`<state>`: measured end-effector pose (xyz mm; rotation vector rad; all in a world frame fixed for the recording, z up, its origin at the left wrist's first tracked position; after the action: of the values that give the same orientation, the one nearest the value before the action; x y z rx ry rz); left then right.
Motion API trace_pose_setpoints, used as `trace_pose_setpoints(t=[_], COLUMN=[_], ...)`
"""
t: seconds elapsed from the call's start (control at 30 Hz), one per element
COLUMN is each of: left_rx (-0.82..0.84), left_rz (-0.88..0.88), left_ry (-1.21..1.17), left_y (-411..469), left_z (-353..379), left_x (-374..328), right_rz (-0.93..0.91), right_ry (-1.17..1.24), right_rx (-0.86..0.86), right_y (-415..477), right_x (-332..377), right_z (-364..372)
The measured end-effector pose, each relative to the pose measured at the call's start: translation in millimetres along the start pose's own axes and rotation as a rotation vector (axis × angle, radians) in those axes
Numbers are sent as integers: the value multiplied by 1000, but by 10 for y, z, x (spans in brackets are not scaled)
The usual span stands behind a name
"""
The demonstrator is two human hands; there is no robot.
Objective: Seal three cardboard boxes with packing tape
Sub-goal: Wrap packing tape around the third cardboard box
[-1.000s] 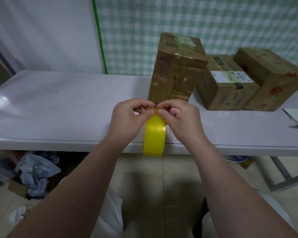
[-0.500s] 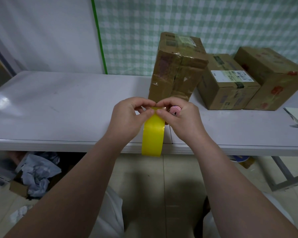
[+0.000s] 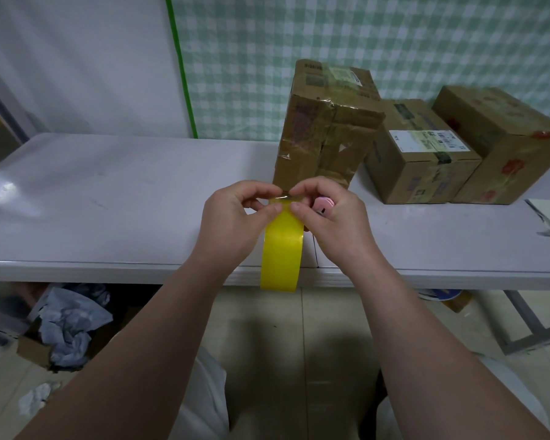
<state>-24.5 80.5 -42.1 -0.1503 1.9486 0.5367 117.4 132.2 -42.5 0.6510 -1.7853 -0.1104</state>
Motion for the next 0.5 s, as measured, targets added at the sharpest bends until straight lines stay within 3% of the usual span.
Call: trace_pose_setpoints(t=[0.5], left_rx=[40], left_rz=[-27], left_ry=[-29], left_y=[38], left_z=[-11], left_x=[58], right_rz=[26], right_ry=[62], right_rx=[49], right_y=[24], right_x=[-103], right_z=[5])
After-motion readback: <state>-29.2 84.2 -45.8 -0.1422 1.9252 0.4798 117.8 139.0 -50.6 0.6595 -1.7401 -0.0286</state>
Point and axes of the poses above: each hand's wrist, its own y-axis towards the middle knuckle, its own z-axis out of the palm, x = y × z, the point moved 10 cm from there along y, towards the middle knuckle, and after that the axes turned 3 degrees about -z, right-handed, at the moved point
